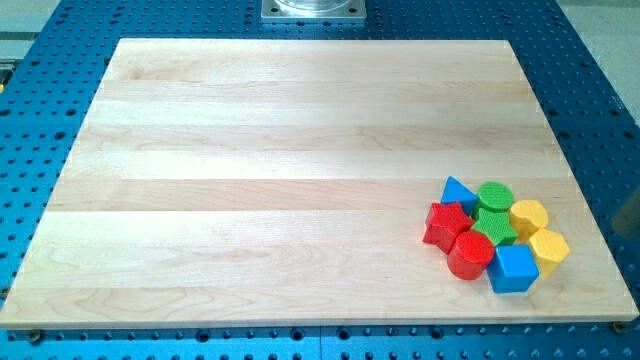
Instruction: Separate the red star from the group of the blocks
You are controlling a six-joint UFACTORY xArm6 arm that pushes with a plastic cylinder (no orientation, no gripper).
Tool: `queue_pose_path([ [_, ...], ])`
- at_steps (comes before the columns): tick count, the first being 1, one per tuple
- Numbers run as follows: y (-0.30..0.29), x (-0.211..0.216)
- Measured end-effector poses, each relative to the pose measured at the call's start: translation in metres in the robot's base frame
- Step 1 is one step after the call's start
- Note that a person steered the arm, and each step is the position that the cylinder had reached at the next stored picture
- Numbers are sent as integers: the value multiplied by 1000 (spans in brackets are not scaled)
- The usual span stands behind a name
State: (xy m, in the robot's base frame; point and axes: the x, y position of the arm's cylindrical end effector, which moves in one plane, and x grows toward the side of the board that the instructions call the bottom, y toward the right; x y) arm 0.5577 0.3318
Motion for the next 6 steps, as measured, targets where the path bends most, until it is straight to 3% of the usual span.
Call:
queue_pose_path([
  [3,-141,49],
  [5,-187,-2],
  [6,-242,-10],
])
